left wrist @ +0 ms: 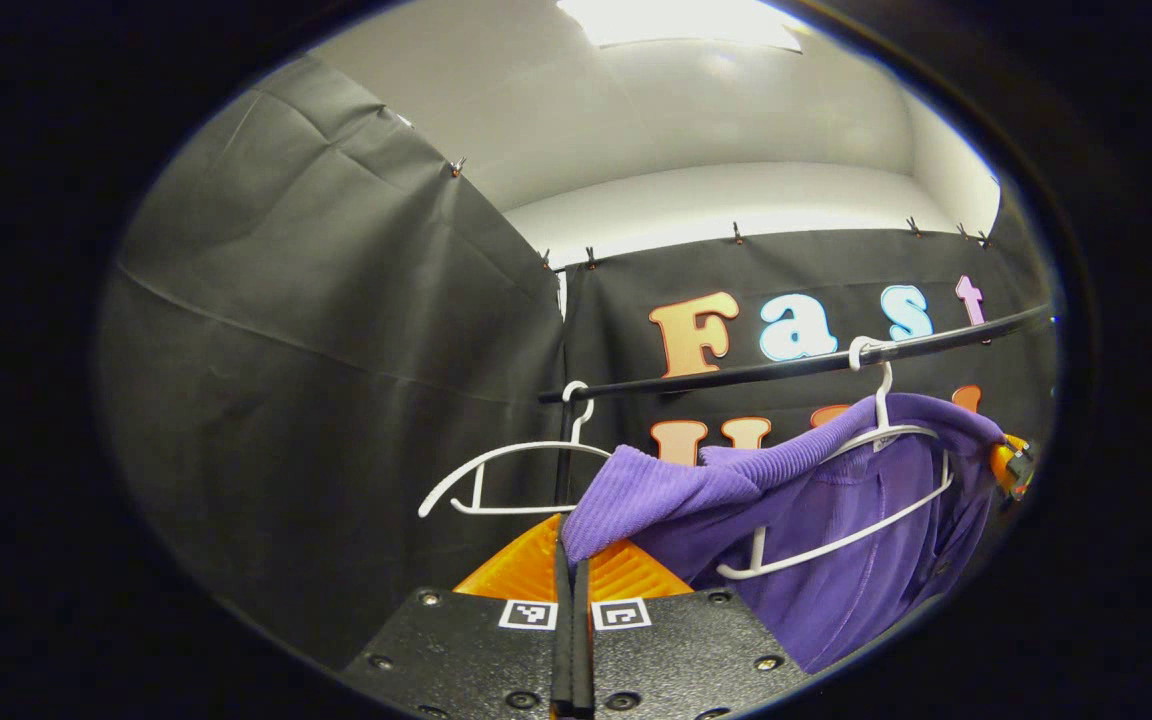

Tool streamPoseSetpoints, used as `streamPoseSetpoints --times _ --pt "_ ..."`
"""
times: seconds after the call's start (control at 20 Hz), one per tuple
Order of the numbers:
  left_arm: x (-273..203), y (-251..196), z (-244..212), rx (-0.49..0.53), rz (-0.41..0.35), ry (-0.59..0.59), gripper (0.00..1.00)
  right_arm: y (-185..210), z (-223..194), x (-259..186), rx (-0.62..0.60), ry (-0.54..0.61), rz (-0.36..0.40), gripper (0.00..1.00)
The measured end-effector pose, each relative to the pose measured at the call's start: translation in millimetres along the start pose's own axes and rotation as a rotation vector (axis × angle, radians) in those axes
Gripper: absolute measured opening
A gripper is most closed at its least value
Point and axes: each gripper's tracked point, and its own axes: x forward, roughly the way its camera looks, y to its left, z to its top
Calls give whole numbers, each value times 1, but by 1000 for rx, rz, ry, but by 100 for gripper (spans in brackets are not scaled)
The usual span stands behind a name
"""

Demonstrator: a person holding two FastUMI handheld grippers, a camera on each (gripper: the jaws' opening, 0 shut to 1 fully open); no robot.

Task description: Grasp the clothes on the hanger with both hands and then place them into the laundry hamper below.

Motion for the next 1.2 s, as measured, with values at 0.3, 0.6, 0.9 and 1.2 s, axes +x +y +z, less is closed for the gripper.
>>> streamPoseSetpoints --times 0.3,0.6,0.9,1.2 --pt "10 9 15 42 30 -45 0 11 -17 14 181 27 74 7" --pt "19 10 26 77 36 -61 0 17 -31 28 447 116 195 7" --pt "41 11 36 62 47 -93 0 20 -42 75 673 174 302 7" --pt "73 5 18 108 44 -64 0 32 -54 106 701 213 377 7"
